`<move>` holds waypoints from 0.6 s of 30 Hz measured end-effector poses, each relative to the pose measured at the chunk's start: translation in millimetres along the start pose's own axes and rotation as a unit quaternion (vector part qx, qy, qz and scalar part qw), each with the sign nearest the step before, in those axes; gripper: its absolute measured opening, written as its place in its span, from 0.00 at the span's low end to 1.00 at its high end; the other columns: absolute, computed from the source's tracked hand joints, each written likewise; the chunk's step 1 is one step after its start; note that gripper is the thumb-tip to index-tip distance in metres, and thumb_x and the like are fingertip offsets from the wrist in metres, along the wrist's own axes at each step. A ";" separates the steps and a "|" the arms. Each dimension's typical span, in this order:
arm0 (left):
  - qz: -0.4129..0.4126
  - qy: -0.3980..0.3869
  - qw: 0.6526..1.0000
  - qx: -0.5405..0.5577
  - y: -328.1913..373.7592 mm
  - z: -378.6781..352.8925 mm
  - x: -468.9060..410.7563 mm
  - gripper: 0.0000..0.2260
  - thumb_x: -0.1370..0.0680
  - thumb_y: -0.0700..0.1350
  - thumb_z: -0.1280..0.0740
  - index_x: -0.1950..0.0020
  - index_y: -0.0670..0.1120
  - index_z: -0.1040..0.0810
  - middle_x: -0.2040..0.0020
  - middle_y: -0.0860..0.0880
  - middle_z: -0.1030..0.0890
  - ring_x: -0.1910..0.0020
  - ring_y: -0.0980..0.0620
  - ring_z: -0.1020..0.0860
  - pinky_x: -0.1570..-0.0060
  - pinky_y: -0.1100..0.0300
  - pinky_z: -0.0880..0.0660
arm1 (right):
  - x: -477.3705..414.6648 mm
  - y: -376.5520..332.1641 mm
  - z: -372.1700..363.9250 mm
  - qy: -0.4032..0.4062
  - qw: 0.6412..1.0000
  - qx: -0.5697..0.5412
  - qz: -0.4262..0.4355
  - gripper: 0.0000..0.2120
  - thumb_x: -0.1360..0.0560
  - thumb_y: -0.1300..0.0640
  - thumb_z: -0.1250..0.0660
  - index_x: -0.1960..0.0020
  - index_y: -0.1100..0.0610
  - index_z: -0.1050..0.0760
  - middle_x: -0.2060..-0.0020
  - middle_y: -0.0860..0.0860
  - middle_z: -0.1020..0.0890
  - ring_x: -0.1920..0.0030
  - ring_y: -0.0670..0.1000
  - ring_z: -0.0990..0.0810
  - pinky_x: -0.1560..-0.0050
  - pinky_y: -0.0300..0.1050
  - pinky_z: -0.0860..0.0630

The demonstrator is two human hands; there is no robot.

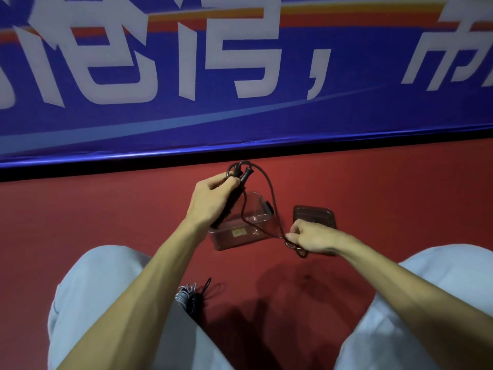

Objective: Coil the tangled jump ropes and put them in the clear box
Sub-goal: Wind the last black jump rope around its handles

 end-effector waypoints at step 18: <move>0.059 -0.128 0.990 -0.009 4.5 -17.8 13.1 0.10 0.21 0.46 0.36 0.60 0.48 0.18 0.72 0.50 0.23 0.78 0.54 0.27 0.79 0.67 0.32 | -6.5 -64.3 15.7 0.103 0.815 -0.545 0.166 0.14 0.19 0.55 0.47 0.38 0.53 0.28 0.61 0.41 0.19 0.58 0.38 0.24 0.45 0.43 0.34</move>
Point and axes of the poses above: each hand's wrist, its own x-axis away from the middle knuckle, its own z-axis out of the back of the hand, y = z × x, the point moved 5 cm from there along -x, towards the middle knuckle
